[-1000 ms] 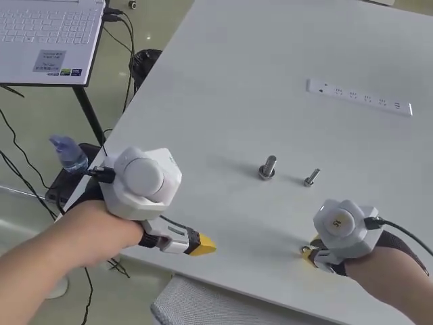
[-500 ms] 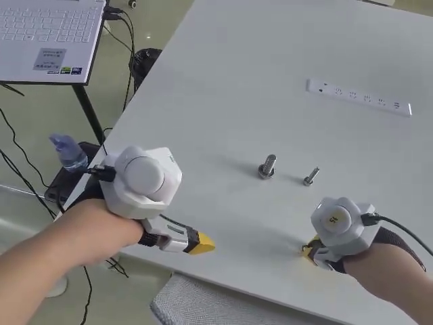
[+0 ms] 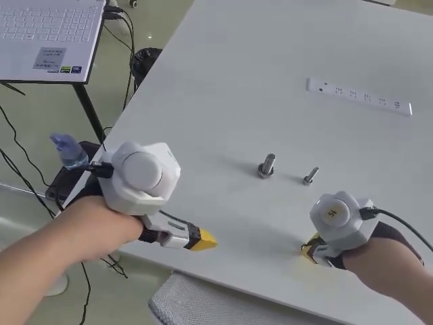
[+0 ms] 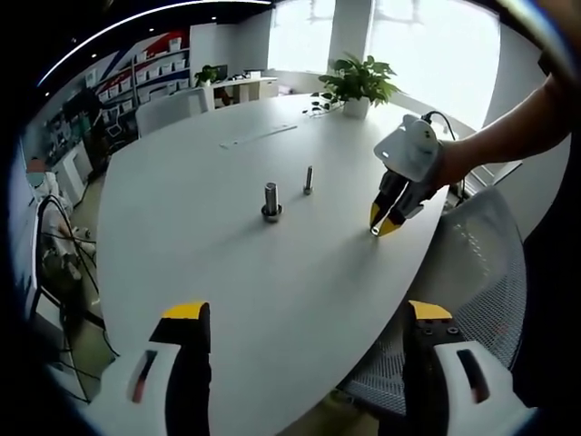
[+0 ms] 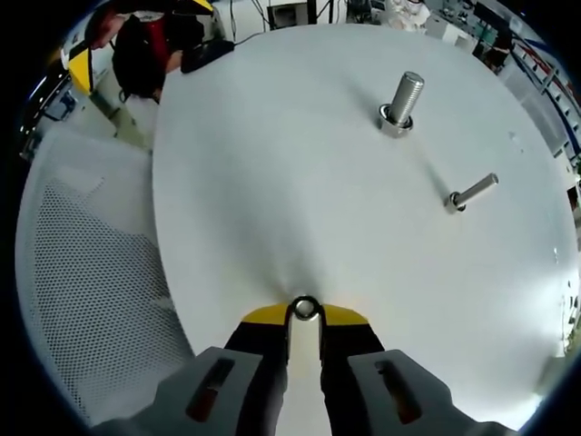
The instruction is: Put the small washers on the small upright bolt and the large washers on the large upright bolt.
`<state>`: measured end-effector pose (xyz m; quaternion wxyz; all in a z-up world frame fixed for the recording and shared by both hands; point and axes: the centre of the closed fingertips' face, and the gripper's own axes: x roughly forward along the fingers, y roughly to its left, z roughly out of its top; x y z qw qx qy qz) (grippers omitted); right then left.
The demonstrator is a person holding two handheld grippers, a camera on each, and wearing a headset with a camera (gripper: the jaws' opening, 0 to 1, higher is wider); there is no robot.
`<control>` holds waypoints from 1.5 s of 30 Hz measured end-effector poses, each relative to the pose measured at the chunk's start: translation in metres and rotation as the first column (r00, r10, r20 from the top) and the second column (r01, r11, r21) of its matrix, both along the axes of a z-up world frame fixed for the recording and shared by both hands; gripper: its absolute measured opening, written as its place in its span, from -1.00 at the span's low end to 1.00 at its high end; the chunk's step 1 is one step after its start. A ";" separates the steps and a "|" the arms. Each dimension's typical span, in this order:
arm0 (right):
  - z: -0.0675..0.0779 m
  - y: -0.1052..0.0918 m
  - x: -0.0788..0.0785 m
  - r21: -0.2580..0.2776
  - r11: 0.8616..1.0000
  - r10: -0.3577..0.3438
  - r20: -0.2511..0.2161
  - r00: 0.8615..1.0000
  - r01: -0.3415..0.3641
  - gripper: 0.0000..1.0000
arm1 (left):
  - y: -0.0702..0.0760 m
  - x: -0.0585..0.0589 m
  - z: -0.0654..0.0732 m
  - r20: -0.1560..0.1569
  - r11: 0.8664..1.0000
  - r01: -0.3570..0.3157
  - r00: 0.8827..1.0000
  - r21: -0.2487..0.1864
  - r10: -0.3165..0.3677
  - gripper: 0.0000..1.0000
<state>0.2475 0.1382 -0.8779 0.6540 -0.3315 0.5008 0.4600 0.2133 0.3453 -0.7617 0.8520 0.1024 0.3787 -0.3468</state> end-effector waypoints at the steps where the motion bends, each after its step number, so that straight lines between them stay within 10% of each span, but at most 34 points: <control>1: 0.000 -0.001 0.000 0.001 1.000 -0.001 0.001 1.000 0.001 -0.76 | 0.000 0.000 0.000 -0.003 1.000 -0.001 1.000 -0.004 0.001 0.76; 31: 0.030 -0.014 0.020 0.032 0.999 -0.034 -0.037 0.999 0.035 -0.76 | -0.010 0.004 -0.003 -0.031 1.000 0.009 0.999 0.009 -0.009 0.70; 45: 0.045 -0.028 0.057 0.032 0.998 -0.062 -0.009 0.998 0.062 -0.76 | -0.007 0.013 0.000 -0.018 1.000 0.013 1.000 0.005 -0.012 0.73</control>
